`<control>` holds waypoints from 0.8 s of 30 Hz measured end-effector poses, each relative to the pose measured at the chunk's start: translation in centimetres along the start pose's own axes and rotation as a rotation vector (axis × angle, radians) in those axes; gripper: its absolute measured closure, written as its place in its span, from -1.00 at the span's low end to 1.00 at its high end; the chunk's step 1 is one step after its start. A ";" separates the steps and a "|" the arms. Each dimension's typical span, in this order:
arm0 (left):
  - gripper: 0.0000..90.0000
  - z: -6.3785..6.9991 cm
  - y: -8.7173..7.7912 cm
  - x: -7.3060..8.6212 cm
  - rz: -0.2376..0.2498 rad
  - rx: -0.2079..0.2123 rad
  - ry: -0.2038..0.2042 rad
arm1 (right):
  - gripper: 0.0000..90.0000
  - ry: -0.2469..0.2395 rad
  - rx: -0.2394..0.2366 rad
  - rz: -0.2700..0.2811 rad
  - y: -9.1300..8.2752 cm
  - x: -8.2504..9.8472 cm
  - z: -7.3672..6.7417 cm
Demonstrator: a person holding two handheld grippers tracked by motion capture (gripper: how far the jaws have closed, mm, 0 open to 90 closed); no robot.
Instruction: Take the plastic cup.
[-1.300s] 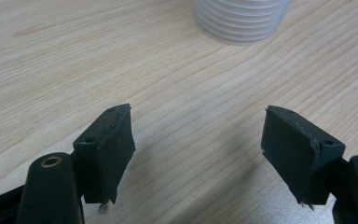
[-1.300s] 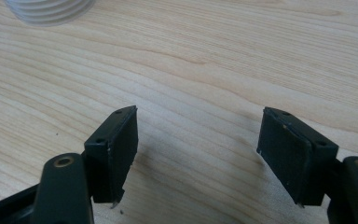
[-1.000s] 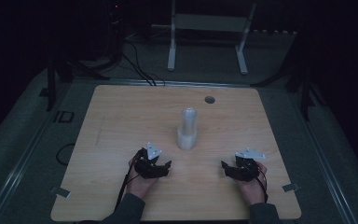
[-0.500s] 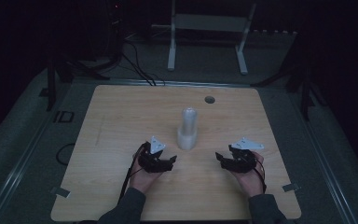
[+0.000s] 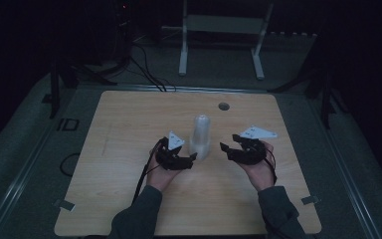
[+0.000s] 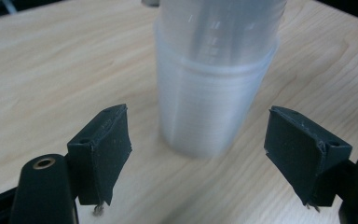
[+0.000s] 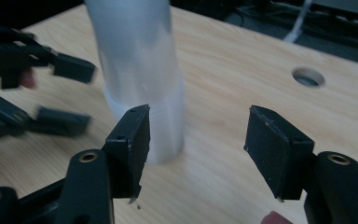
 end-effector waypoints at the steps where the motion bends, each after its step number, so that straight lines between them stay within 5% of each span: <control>1: -0.51 0.1 0.2 -0.2 0.010 0.000 0.006 | -0.11 -0.004 -0.008 0.009 0.1 -0.4 0.0; 11: -0.54 0.7 1.7 -0.8 0.068 0.014 0.016 | -0.25 -0.044 -0.062 0.054 2.0 -4.0 -1.1; 24: -0.55 0.9 2.6 -0.9 0.091 0.017 0.017 | -0.32 -0.040 -0.086 0.095 3.9 -6.0 -1.5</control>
Point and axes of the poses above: each handheld gripper's, and its own axes: y roughly forward along the jaws, x roughly out of its underside, z roughly to its right, the point moved 1 cm from there along y, roughly forward along the jaws, and after that the axes turned 13 degrees about -y, right-handed, at the moved point
